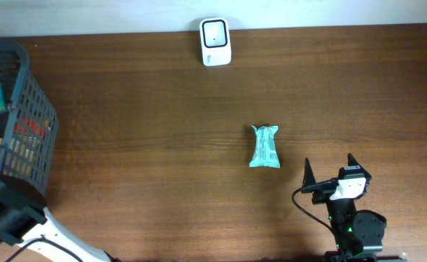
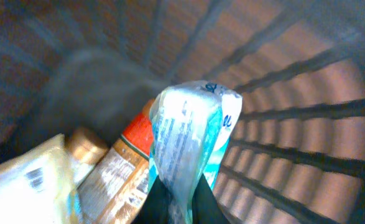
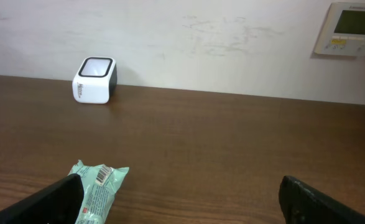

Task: Scan the item barcode
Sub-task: 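Reach the left gripper into the basket and grasp the small green box, then place the small green box left of the green packet, then reach into the basket and grasp the white-yellow snack bag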

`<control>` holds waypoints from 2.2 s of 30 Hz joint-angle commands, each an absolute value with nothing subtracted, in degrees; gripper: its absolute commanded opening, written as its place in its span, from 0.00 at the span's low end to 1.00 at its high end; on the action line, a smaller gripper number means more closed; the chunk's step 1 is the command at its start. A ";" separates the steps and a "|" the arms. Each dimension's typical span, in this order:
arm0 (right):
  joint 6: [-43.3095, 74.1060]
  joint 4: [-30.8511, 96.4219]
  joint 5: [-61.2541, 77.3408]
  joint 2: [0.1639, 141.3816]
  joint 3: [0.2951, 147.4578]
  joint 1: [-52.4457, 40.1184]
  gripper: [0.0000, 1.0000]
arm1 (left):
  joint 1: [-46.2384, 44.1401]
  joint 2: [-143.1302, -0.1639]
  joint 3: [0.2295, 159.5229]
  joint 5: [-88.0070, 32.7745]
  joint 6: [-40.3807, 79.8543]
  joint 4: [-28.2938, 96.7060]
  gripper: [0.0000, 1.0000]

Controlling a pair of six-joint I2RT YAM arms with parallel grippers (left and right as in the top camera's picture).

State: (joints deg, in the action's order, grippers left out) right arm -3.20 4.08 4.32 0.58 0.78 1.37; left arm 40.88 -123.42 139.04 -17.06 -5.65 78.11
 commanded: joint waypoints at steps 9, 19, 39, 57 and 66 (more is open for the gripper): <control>-3.16 4.08 3.81 0.19 0.32 1.52 0.99 | 21.52 -112.86 153.62 -16.75 3.01 91.66 0.00; -3.16 4.08 3.81 0.19 0.32 1.52 0.98 | -10.41 -113.14 121.10 -18.50 10.81 73.82 0.00; -3.16 4.08 3.81 0.19 0.32 1.52 0.99 | -34.13 -113.14 78.43 -17.56 35.40 29.65 0.00; -3.16 4.08 3.81 0.19 0.32 1.52 0.99 | -18.13 -98.21 86.48 -11.40 24.05 36.18 0.99; -3.16 4.08 3.81 0.19 0.32 1.52 0.99 | 7.42 -83.22 98.63 11.14 9.10 42.13 0.99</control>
State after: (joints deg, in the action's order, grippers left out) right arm -3.20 4.08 4.32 0.62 0.78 1.37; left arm 0.23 -86.52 97.36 -4.03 15.31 41.01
